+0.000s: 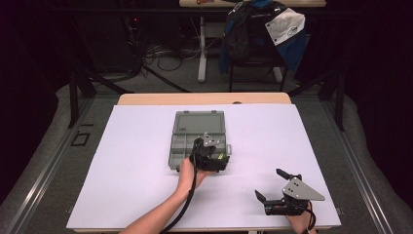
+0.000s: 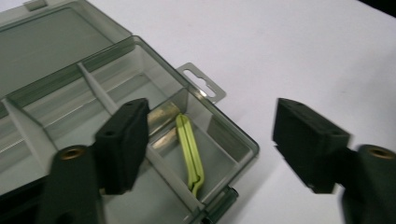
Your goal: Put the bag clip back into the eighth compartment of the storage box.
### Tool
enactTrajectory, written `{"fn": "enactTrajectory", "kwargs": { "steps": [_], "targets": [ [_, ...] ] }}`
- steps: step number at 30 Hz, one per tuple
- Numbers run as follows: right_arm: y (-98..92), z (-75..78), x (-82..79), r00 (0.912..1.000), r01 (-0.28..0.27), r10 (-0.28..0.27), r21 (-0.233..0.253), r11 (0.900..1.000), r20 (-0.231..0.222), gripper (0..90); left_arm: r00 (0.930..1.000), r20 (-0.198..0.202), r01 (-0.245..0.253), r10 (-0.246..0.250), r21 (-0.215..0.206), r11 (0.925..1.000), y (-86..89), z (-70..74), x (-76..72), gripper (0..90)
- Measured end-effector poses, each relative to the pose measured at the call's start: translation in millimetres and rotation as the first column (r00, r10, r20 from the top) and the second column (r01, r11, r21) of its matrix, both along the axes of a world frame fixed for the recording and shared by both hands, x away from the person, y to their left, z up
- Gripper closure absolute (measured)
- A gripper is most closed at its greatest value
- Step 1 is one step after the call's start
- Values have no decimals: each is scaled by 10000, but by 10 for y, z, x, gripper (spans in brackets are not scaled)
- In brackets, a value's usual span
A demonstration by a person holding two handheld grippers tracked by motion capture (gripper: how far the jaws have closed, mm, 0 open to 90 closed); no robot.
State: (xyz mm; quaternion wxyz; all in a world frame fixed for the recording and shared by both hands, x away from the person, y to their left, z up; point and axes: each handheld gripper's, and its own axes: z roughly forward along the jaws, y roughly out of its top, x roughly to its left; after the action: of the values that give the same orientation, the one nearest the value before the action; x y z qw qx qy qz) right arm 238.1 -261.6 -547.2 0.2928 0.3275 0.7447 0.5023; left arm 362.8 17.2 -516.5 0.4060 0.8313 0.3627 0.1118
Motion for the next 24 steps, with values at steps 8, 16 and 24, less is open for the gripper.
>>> {"fn": "enactTrajectory", "kwargs": {
  "steps": [8,16,24],
  "targets": [
    [-1,3,0,10000,24,-24,-3,10000,15,3,9995,234,195,-196,60,9998,134,73,-87,153],
    [0,2,-1,10000,38,-38,0,10000,-8,3,9979,581,285,-294,156,9995,305,169,-193,118],
    [-2,6,-3,10000,42,-42,-38,10000,53,3,9949,774,629,-647,249,9977,492,241,-346,114]
  ]
}}
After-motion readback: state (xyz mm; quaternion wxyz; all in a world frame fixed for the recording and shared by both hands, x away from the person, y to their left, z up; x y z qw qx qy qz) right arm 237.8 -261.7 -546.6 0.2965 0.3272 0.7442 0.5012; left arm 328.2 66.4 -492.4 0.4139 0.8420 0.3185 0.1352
